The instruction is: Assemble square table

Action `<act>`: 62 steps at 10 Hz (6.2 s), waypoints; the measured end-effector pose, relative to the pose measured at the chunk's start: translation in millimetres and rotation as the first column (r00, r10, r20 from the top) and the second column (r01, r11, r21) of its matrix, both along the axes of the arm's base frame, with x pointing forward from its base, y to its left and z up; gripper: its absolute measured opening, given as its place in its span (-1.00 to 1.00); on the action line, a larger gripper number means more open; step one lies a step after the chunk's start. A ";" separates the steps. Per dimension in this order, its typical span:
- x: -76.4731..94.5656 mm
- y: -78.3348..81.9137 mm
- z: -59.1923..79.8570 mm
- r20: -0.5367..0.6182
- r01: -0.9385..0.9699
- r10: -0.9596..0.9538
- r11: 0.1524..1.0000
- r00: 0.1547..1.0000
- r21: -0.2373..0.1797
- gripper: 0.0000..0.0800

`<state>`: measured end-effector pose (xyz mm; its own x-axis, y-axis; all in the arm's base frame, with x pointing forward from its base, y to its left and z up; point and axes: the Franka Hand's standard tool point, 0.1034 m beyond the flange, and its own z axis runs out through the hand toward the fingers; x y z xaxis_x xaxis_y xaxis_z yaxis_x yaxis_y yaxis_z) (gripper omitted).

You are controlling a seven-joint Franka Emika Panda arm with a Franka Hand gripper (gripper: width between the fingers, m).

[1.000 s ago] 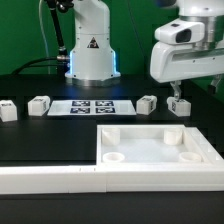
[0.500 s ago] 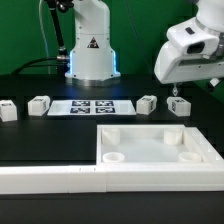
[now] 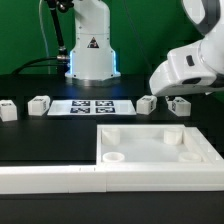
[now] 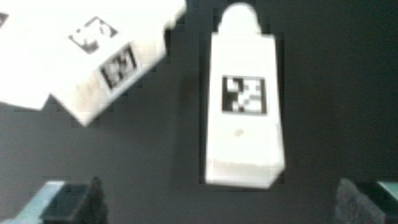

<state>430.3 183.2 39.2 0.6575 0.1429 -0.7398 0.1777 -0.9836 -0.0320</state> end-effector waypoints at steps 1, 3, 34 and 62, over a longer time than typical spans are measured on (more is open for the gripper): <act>0.0 0.1 -0.2 0.001 0.000 0.000 1.000 1.000 0.000 0.62; -6.4 0.8 -6.0 -0.015 -0.002 0.002 1.000 1.000 -0.001 0.62; 132.1 -67.7 111.0 0.359 0.075 -0.134 0.982 0.924 0.172 -0.27; 230.7 -79.3 56.8 0.980 -0.122 -0.176 0.975 0.088 0.186 -0.27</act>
Offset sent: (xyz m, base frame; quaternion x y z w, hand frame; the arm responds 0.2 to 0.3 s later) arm -0.0241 0.0038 -0.0186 -0.0004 -0.0247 -0.0120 0.9996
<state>661.0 103.9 96.0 0.7719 0.1240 0.6235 0.1669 -0.9859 -0.0106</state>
